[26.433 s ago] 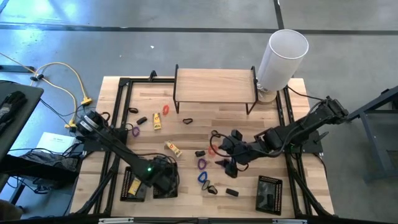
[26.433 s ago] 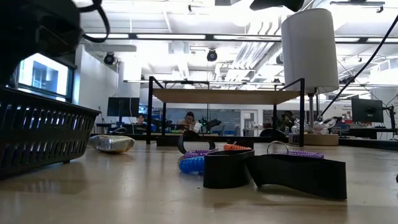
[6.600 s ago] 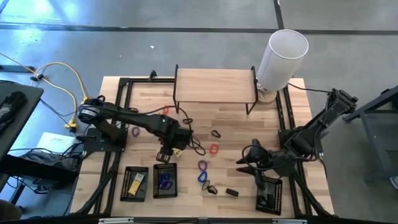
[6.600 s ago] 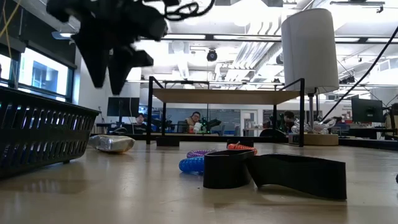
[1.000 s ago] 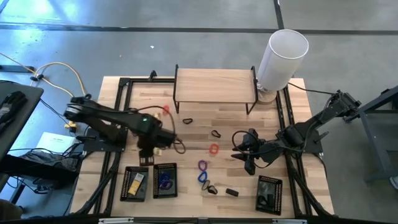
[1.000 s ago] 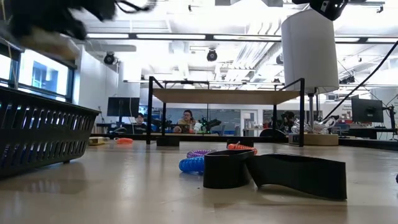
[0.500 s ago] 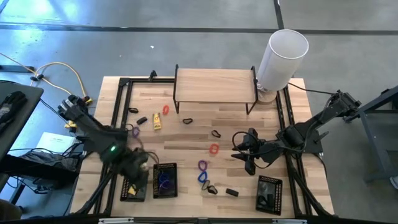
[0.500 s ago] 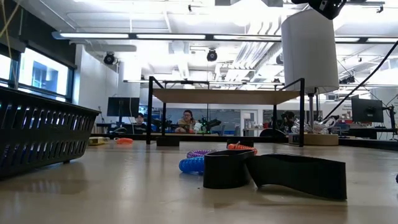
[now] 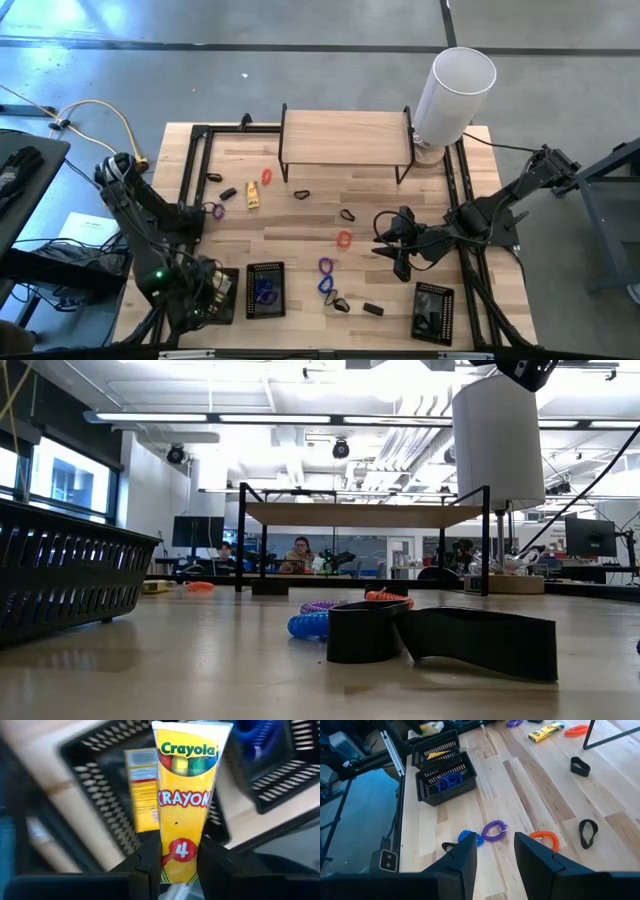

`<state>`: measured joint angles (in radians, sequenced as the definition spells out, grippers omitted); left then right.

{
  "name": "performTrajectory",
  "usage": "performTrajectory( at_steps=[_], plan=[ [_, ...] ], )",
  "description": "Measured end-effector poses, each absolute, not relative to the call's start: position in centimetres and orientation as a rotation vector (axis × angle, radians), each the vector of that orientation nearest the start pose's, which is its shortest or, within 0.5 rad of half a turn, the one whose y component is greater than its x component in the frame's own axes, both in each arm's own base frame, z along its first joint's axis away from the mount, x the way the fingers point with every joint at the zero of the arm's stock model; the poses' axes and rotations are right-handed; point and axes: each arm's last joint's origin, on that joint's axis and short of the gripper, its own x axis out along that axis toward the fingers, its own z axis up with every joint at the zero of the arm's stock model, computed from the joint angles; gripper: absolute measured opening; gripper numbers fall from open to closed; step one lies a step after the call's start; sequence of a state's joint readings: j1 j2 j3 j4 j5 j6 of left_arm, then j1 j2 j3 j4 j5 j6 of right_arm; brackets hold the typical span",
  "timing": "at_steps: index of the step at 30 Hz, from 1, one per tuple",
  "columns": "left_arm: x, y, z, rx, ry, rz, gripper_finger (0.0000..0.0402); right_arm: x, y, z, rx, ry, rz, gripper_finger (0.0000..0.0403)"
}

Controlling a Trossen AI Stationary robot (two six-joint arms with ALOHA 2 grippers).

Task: Pick & Place Office Desk Supplies
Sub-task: Put the crayon box into the left black basket, then put the black rubber band into the right black basket

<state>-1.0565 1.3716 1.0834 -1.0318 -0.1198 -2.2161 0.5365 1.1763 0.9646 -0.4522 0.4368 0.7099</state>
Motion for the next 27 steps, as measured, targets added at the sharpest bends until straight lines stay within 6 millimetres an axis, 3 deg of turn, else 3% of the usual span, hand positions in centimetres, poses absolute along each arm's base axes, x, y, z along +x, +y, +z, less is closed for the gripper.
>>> performTrajectory(
  at_steps=[9, 20, 24, 27],
  plan=[
    [12.1, -20.7, 23.7, -1.173, 1.208, 0.774, 0.0116, 21.7, 11.5, 29.7, 0.379, 0.585, -0.113, 0.0119],
    [12.7, -20.5, 23.7, -1.171, 1.267, 0.764, 0.0165, 21.8, 11.5, 29.8, 0.391, 0.568, -0.106, 0.0119],
    [12.7, -19.7, 25.0, -1.205, 1.273, 0.712, 0.0166, 21.8, 11.5, 29.8, 0.386, 0.568, -0.104, 0.0119],
    [12.4, -18.6, 26.9, -1.238, 1.150, 0.613, 0.0166, 21.8, 11.5, 29.8, 0.385, 0.569, -0.104, 0.0119]
  ],
)
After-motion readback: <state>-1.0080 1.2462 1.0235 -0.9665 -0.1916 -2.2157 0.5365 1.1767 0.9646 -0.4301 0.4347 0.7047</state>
